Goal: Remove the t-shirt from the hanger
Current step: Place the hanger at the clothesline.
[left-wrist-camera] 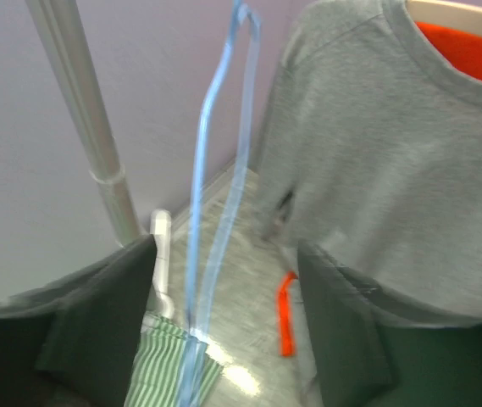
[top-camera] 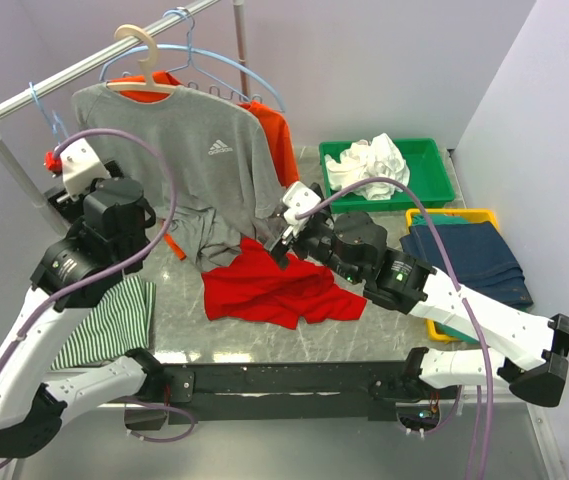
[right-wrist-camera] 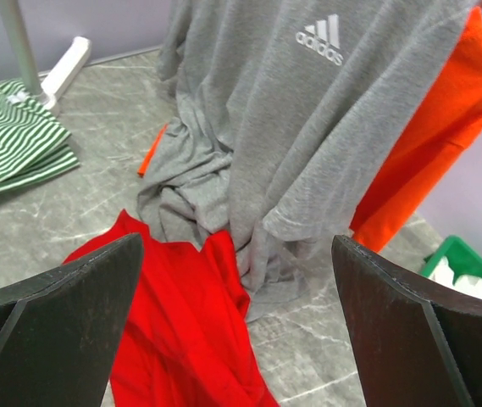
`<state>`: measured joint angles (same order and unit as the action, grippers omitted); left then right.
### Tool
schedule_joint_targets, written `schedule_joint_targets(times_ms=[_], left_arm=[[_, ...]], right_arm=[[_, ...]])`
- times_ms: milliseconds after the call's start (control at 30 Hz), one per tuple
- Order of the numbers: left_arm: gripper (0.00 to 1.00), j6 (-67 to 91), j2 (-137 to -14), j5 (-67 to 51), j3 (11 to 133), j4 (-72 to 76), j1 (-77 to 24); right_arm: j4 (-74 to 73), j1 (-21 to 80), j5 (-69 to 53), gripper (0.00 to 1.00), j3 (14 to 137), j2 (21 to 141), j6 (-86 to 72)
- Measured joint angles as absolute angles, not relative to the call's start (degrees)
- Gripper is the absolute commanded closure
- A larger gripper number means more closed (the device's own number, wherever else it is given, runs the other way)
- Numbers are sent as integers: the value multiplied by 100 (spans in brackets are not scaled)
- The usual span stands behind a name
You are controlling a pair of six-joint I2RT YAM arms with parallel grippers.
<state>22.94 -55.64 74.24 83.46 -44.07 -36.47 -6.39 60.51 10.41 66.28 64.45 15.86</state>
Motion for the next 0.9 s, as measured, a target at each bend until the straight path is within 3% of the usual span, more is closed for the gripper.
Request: schedule_joint_targets(times_ms=[67,133,367,900], left_arm=[[4,2388,-5478,7299,8342,-4515,-3647],[1,2423,-5376,7172,8342,-4578,-3647],[3,2471,-4759,6305,8401,-4807,-3647],[1,2246,-4482,3050,9284,-4875,-3647]], right_arm=[[-642,6051,1160,0,6617,6445,1538],[-648,6051,1323,0,6598,6464,1448],[-823,5948,1671,0,6598,7249,753],[-1295,5111,349,2,6549,9601,-779]])
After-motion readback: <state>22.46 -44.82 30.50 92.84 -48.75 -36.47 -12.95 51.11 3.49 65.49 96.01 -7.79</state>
